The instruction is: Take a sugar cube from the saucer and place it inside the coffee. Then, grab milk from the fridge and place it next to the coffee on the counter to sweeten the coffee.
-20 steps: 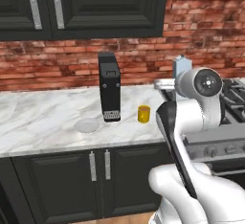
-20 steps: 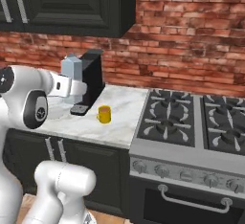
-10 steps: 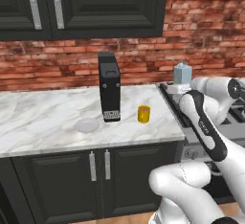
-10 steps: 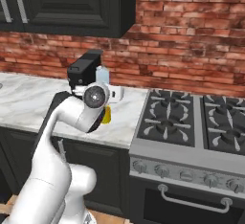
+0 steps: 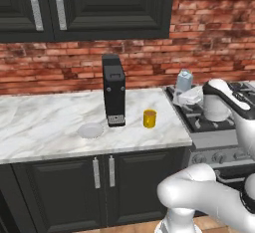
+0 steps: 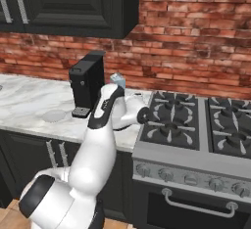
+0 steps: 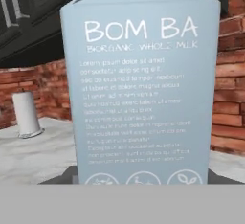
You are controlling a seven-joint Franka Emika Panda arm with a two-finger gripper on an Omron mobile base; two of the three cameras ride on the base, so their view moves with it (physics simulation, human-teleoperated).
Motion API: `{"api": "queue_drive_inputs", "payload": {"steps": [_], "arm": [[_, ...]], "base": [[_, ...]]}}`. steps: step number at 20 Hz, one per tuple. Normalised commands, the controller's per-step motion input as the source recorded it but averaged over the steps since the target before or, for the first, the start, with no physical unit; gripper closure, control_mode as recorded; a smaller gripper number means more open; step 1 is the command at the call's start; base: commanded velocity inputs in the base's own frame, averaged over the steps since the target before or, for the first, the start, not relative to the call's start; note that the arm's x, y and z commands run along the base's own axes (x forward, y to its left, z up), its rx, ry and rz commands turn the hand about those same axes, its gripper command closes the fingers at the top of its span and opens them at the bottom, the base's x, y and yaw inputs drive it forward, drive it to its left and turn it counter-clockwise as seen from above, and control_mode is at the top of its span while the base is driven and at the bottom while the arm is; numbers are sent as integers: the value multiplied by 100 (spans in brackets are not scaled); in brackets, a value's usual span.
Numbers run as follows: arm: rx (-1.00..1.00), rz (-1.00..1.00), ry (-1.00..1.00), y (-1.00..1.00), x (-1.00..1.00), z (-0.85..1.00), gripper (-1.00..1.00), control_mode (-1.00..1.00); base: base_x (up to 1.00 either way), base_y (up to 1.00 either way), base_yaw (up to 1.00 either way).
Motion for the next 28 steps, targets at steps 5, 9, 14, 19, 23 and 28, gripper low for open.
{"api": "queue_drive_inputs", "payload": {"steps": [5, 9, 14, 19, 23, 28], "arm": [[0, 17, 0, -15, 4, -41, 100, -100], [0, 9, 0, 0, 20, -39, 100, -100], [0, 10, 0, 0, 20, -44, 100, -100], [0, 8, -5, 0, 14, -37, 100, -100], [0, 6, -6, 0, 8, -36, 100, -100], [0, 3, 0, 0, 10, -47, 100, -100]], "base": [[0, 0, 0], [0, 0, 0], [0, 0, 0], [0, 0, 0], [0, 0, 0], [0, 0, 0]]}}
